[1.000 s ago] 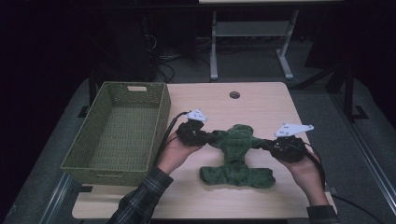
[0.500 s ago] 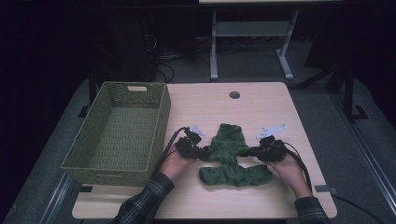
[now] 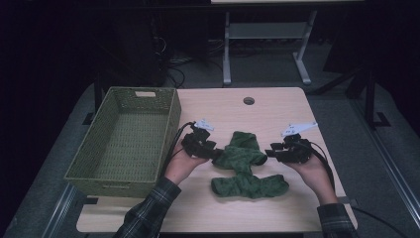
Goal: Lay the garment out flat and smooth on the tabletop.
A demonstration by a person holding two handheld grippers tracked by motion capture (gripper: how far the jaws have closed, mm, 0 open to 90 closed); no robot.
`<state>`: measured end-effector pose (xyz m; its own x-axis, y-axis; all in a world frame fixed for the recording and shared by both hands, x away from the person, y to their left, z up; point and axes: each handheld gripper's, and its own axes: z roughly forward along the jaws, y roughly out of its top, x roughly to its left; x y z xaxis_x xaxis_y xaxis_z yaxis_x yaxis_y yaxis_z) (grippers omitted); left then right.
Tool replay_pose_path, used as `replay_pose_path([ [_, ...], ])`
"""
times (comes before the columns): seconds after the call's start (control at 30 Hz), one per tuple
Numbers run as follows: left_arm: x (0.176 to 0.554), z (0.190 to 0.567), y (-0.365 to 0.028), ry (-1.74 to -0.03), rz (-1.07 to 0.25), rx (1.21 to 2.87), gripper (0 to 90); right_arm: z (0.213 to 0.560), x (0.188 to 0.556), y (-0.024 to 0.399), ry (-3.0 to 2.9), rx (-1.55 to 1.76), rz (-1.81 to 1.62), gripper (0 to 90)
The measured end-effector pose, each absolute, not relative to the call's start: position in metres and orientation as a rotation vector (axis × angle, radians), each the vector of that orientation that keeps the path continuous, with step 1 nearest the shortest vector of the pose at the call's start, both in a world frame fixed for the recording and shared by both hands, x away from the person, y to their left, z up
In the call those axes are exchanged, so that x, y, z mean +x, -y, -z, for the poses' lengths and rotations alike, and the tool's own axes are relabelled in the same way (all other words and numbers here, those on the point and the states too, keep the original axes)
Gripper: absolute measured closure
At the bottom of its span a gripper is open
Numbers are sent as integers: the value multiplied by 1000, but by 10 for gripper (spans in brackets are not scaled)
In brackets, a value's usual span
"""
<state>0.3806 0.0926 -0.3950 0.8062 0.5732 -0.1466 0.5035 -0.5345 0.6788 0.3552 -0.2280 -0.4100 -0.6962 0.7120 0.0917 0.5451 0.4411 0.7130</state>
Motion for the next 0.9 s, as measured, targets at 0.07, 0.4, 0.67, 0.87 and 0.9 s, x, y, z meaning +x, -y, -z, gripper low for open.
replay_pose_path([
  [0.07, 390, 394, -87, -792, -132, 2236, 535, 409, 366, 226, -2467, 1117, -1105, 617],
  [0.4, 433, 425, -63, -814, -85, 2255, 526, 448, 412, 208, -2471, 1250, -1058, 597],
  [0.67, 440, 447, -51, -787, -44, 2289, 501, 466, 414, 197, -2492, 1232, -1010, 599],
  [0.87, 437, 456, -44, -767, -47, 2347, 509, 466, 410, 193, -2488, 1200, -991, 731],
  [0.9, 437, 456, -44, -758, -53, 2365, 512, 466, 409, 193, -2484, 1194, -986, 761],
])
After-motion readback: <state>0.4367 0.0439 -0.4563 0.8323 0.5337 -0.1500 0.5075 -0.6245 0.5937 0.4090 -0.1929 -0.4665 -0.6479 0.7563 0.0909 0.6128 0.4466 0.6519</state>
